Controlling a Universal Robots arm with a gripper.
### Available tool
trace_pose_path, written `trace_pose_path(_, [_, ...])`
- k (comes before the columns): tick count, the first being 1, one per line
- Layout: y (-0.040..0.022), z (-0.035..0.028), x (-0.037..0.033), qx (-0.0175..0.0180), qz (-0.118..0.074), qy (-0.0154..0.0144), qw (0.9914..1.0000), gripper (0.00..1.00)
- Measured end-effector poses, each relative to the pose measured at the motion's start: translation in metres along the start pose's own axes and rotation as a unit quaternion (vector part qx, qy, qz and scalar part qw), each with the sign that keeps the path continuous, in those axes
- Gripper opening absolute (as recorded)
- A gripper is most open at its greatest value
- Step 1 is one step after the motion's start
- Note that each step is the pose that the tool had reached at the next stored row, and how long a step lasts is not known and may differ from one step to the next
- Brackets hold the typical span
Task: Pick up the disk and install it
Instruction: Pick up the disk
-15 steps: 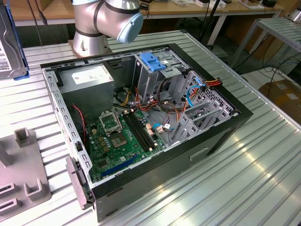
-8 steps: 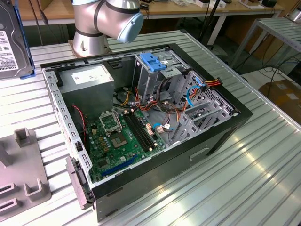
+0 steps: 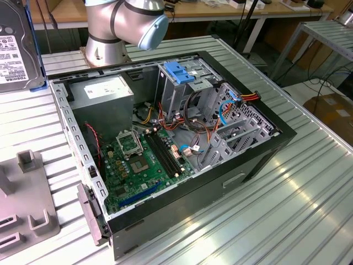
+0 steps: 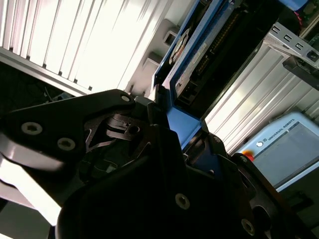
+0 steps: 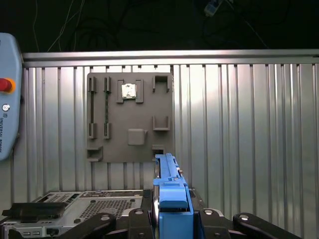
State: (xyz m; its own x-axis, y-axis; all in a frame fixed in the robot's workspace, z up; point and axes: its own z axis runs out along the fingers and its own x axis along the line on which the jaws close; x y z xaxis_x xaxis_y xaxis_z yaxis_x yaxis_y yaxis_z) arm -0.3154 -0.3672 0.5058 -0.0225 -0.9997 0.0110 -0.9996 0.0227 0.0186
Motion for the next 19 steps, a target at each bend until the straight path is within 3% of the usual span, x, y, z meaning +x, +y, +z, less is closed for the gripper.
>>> trace_pose_path(11, [-0.0236, 0.0001, -0.0005, 0.0, 0.0, 0.0001, 1.0, 0.37])
trace_pose_path(19, [-0.0278, 0.003, -0.0007, 0.0043, 0.001, 0.0046, 0.99998, 0.37])
